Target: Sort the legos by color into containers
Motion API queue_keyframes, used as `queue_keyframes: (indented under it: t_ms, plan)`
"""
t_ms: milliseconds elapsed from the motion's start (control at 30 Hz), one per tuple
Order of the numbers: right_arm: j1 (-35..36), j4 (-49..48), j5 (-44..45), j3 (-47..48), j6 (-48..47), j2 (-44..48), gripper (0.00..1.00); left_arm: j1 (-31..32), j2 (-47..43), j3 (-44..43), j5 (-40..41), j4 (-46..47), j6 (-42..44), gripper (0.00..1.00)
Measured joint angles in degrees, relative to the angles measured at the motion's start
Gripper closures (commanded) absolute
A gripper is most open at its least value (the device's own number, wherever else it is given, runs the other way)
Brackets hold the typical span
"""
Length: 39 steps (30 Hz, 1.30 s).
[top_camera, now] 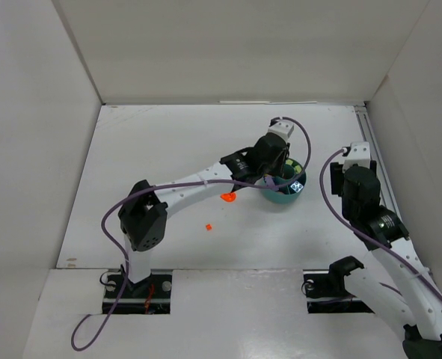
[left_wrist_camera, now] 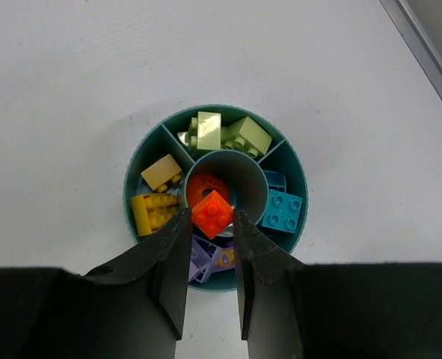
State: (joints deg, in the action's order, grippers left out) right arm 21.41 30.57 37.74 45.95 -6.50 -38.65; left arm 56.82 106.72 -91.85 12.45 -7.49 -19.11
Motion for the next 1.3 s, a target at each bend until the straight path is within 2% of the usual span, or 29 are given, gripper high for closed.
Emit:
queue_keyframes:
  t_ms: [267, 367, 400, 433, 533, 800, 900, 933, 967, 1000, 1100, 1200, 1300]
  plan:
    - [0.0, 0.1, 0.0, 0.0, 0.2, 0.0, 0.34, 0.5, 4.8, -1.7, -1.5, -0.9, 0.8, 0.85]
    - [0.0, 0.1, 0.0, -0.1, 0.2, -0.2, 0.34, 0.5, 5.9, -2.1, -1.6, -1.1, 0.8, 0.78]
    - [0.0, 0.1, 0.0, -0.1, 0.2, -0.4, 0.34, 0.5, 6.0, -2.1, -1.6, -1.3, 0.9, 0.72]
    - [0.0, 0.1, 0.0, -0.1, 0.2, -0.4, 0.34, 0.5, 6.0, -2.1, -1.6, -1.5, 0.9, 0.72]
    - [0.0, 0.1, 0.0, -0.1, 0.3, -1.4, 0.27, 0.5, 6.0, -2.3, -1.7, -1.6, 1.1, 0.63]
    - [0.0, 0.3, -1.3, -0.1, -0.2, -3.2, 0.27, 0.6, 5.9, -2.4, -1.6, -1.5, 1.4, 0.56]
    - [0.0, 0.1, -2.1, -0.1, -1.0, -3.1, 0.11, 0.5, 4.9, -1.2, -0.2, -1.1, 1.3, 0.53]
    - [0.0, -0.3, -2.7, -0.2, -1.7, -3.0, 0.01, 0.3, 3.5, 0.6, 0.3, -0.8, 1.0, 0.48]
    - [0.0, -1.2, -4.1, -0.5, -2.6, -2.6, 0.00, 0.1, 1.8, 2.6, 0.9, -0.9, 0.7, 0.43]
    - [0.0, -2.1, -6.2, -1.0, -4.0, -2.2, 0.00, -0.3, 0.1, 4.4, 1.4, -0.9, 0.4, 0.28]
    - [0.2, -5.0, -13.2, -2.1, -7.8, -2.0, 0.00, -2.9, -8.2, 13.2, 3.5, -0.3, -2.1, 0.01]
    - [2.8, -8.1, -19.8, -2.0, -12.0, -5.4, 0.00, -7.1, -18.2, 22.4, 6.8, -1.0, -5.7, 0.01]
    - [9.7, -10.4, -25.1, -0.2, -16.0, -12.7, 0.00, -11.2, -28.4, 31.0, 10.7, -2.6, -11.0, 0.01]
